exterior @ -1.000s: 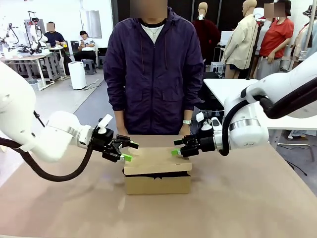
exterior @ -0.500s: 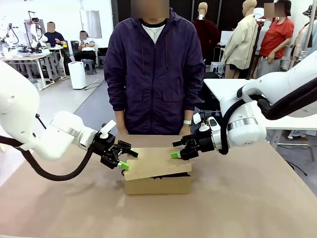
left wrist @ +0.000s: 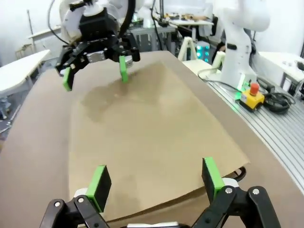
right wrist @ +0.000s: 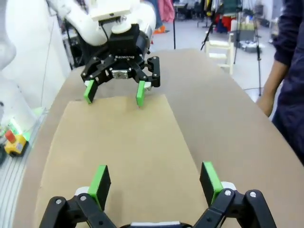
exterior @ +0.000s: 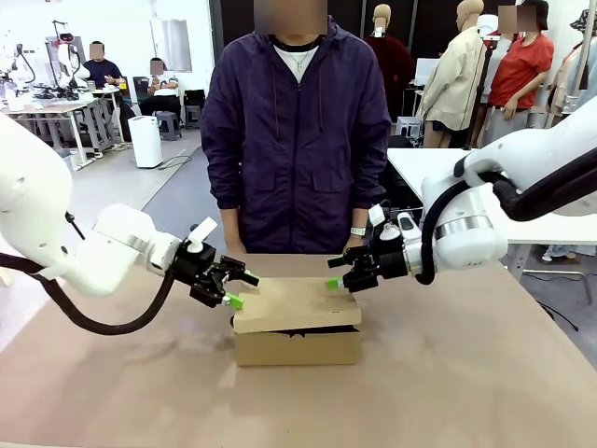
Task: Pack the items into the box.
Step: Close the Mailer Box.
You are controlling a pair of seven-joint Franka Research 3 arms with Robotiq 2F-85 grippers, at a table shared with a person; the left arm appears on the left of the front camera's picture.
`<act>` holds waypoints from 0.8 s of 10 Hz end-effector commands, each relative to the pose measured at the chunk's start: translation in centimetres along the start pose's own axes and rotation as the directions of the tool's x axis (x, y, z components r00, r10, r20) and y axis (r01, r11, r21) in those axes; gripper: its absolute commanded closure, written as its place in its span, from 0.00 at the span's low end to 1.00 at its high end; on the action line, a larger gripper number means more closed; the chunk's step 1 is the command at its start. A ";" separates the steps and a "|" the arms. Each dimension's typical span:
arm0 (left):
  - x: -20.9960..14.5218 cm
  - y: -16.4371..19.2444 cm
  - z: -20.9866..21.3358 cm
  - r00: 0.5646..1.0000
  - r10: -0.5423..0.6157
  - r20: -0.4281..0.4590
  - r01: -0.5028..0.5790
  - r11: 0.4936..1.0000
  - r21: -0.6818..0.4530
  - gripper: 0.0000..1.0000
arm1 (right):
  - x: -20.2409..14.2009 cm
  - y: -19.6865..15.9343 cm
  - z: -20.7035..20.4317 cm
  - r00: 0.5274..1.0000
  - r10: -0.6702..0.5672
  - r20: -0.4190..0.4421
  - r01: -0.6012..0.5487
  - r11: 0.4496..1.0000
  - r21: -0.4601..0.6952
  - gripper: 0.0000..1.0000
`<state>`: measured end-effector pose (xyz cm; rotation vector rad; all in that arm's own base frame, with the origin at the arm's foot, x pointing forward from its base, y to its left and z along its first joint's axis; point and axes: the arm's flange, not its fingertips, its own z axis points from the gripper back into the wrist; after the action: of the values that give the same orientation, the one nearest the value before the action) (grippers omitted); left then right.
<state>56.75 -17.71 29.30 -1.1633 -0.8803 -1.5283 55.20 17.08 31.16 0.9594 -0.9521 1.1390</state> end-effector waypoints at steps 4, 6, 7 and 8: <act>8.9 -3.0 10.2 0.909 0.341 0.241 -0.375 0.920 0.113 0.00 | 7.6 2.5 12.5 0.837 -0.487 0.249 0.503 0.864 0.002 0.00; 10.1 -4.4 14.1 0.712 0.521 0.471 -0.664 0.718 0.209 0.00 | 7.4 3.8 17.1 0.708 -0.634 0.311 0.667 0.745 0.001 0.00; 9.8 -5.2 16.7 0.609 0.551 0.571 -0.744 0.647 0.169 0.00 | 6.8 4.7 19.3 0.632 -0.707 0.317 0.728 0.682 0.071 0.00; 8.6 -6.1 19.3 0.537 0.623 0.569 -0.801 0.588 0.112 0.00 | 6.0 5.6 20.9 0.571 -0.766 0.295 0.771 0.624 0.129 0.00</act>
<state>55.67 -1.72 42.96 -1.3588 -0.7739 -0.4626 49.61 0.37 43.30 1.3298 -0.6972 0.2818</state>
